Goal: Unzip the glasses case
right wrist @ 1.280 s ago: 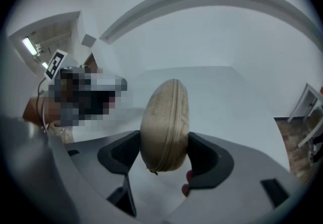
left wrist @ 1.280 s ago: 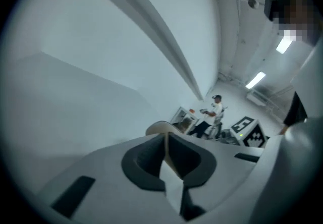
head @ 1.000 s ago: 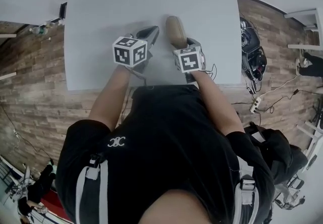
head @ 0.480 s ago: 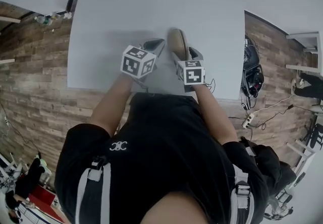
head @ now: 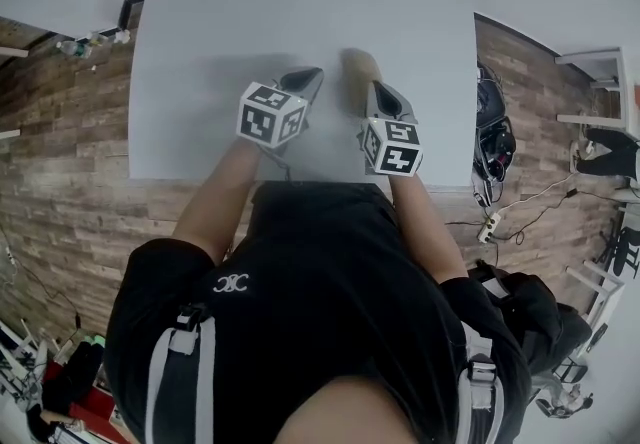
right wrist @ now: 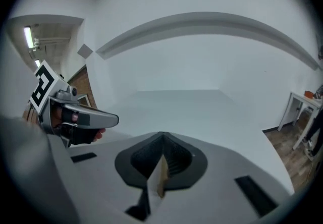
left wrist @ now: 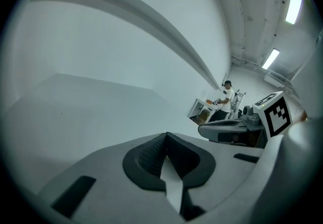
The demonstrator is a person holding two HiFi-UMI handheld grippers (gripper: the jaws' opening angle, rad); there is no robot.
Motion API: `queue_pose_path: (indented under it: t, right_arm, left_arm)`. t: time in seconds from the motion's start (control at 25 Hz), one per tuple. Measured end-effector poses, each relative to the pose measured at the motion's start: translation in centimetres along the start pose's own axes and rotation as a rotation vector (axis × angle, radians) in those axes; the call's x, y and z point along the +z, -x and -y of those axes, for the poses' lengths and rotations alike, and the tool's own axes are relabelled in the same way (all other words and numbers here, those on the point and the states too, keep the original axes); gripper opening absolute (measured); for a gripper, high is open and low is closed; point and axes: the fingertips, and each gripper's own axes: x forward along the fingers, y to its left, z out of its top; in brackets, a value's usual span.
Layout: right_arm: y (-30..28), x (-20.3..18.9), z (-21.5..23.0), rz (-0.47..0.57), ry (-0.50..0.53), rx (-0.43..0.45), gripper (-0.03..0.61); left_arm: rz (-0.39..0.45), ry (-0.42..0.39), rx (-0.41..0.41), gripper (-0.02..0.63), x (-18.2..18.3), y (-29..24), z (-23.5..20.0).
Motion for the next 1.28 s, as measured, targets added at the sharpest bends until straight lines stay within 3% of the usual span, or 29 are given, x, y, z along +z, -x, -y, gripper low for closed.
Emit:
queue_pose_path:
  t: [0.4, 0.68, 1.0, 1.12, 1.28]
  right_arm:
    - [1.2, -0.1, 0.2, 0.019, -0.08, -0.084, 0.015]
    - [1.6, -0.4, 0.0, -0.002, -0.058, -0.091, 0.015]
    - [1.8, 1.1, 0.6, 0.032, -0.079, -0.001, 0.015]
    - [3.5, 2.3, 2.0, 0.065, -0.168, 0.054, 0.015]
    - [7.0, 3.2, 5.8, 0.112, -0.174, 0.099, 0.015]
  left_arm:
    - [0.002, 0.017, -0.075, 0.005, -1.1, 1.4, -1.0]
    - [0.004, 0.019, -0.092, 0.005, -1.5, 2.0, 0.1]
    - [0.011, 0.051, -0.043, 0.005, -1.6, 2.7, 2.2]
    - [0.011, 0.036, -0.025, 0.005, -1.6, 1.9, 4.9]
    - [0.029, 0.015, 0.022, 0.005, -1.3, 0.4, 9.6]
